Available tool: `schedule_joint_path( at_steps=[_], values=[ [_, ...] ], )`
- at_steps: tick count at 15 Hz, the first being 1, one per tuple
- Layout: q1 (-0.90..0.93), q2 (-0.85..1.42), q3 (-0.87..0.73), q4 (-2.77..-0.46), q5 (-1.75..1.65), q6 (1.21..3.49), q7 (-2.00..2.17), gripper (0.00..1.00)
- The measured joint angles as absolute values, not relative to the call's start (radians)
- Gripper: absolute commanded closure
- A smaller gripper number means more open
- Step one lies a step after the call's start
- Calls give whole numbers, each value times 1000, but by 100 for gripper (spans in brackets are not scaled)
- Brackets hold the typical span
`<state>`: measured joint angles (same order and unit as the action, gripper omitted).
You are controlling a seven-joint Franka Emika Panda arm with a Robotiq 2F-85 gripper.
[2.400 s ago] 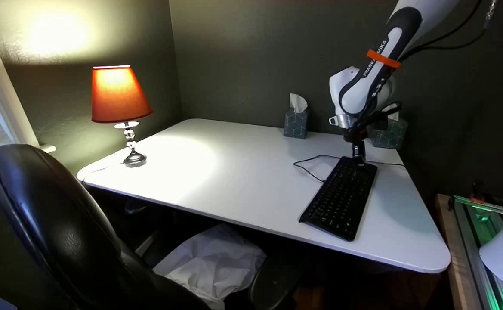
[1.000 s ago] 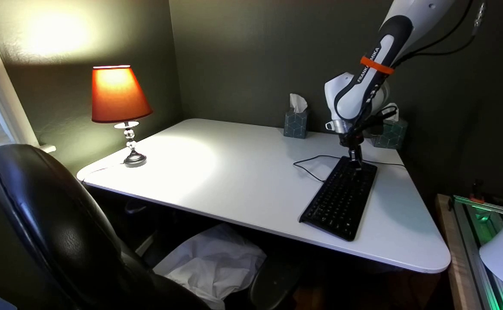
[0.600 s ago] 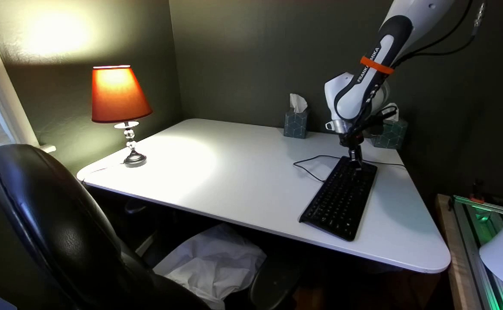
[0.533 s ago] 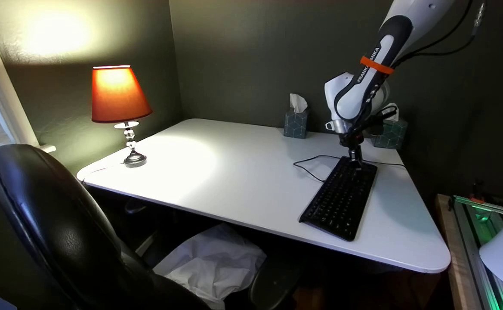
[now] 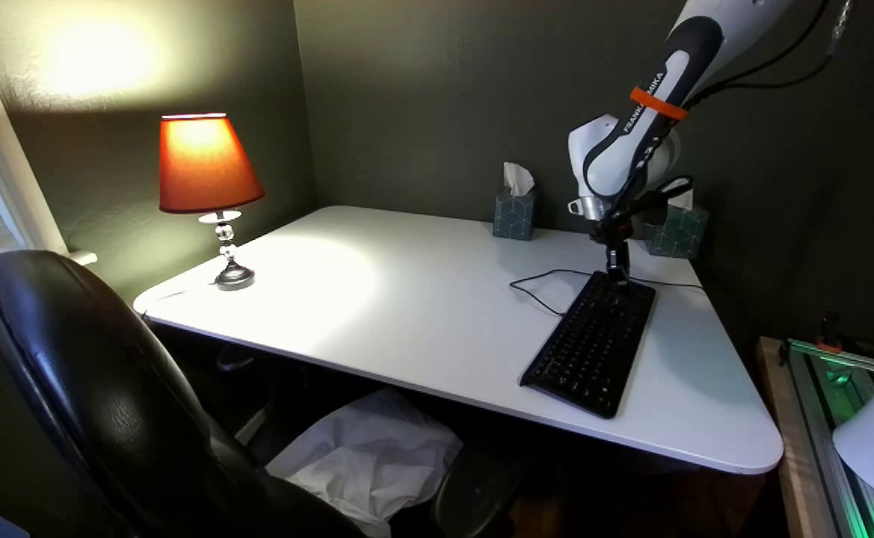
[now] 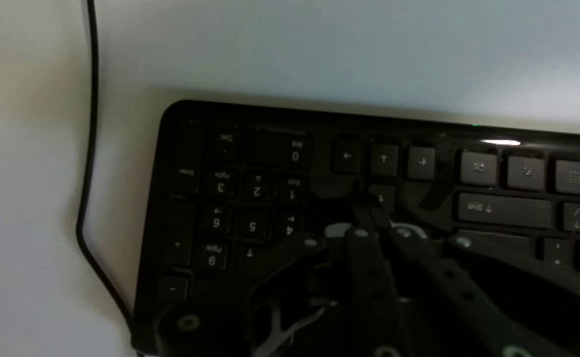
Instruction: Press the up arrow key on the keyboard
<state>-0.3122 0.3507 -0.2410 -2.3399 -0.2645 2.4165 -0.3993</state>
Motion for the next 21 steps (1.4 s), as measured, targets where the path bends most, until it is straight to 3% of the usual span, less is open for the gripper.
schedule_joint_path(
  at_steps=[10,21],
  values=[
    [-335,240,-244,-2373,-244,2395,-436,1],
    [-331,11,-263,-2436,-243,2307,-368,0]
  ],
)
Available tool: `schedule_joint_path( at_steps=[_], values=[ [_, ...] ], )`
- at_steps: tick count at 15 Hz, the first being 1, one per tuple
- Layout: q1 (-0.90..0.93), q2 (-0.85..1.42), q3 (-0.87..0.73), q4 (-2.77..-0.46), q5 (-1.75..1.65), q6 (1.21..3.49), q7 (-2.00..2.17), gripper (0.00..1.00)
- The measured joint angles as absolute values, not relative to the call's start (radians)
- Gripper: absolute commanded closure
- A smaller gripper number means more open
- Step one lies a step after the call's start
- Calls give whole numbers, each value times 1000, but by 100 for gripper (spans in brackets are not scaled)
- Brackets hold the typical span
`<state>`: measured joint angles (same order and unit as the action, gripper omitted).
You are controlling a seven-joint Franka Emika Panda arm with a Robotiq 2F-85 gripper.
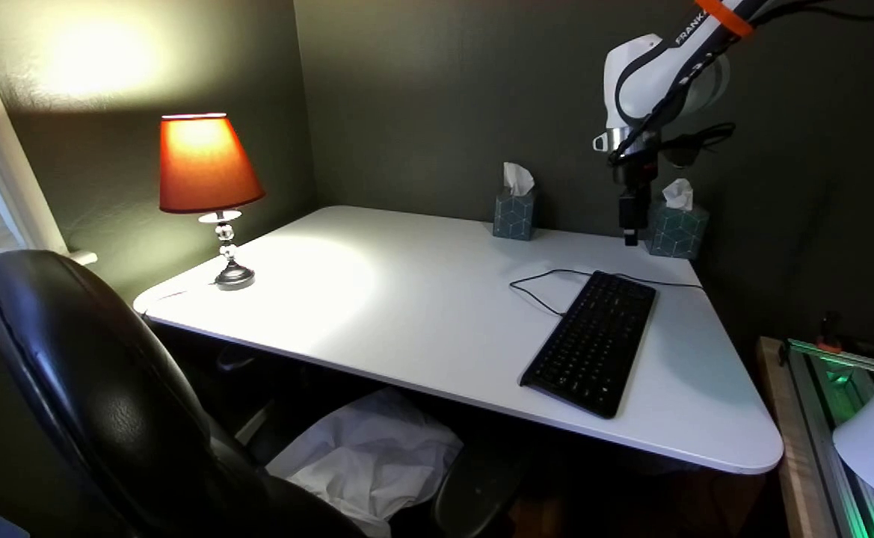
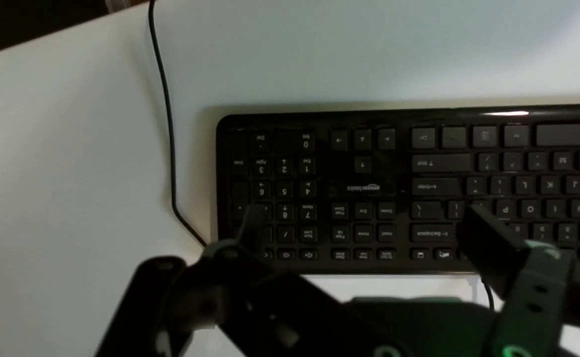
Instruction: Press the up arrow key on the keyboard
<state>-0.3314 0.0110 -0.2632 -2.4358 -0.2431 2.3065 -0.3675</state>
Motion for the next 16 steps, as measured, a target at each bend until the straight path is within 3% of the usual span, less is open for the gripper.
schedule_joint_path(
  at_steps=[16],
  values=[
    [-319,-217,-248,-2500,-288,2270,-161,0]
  ],
)
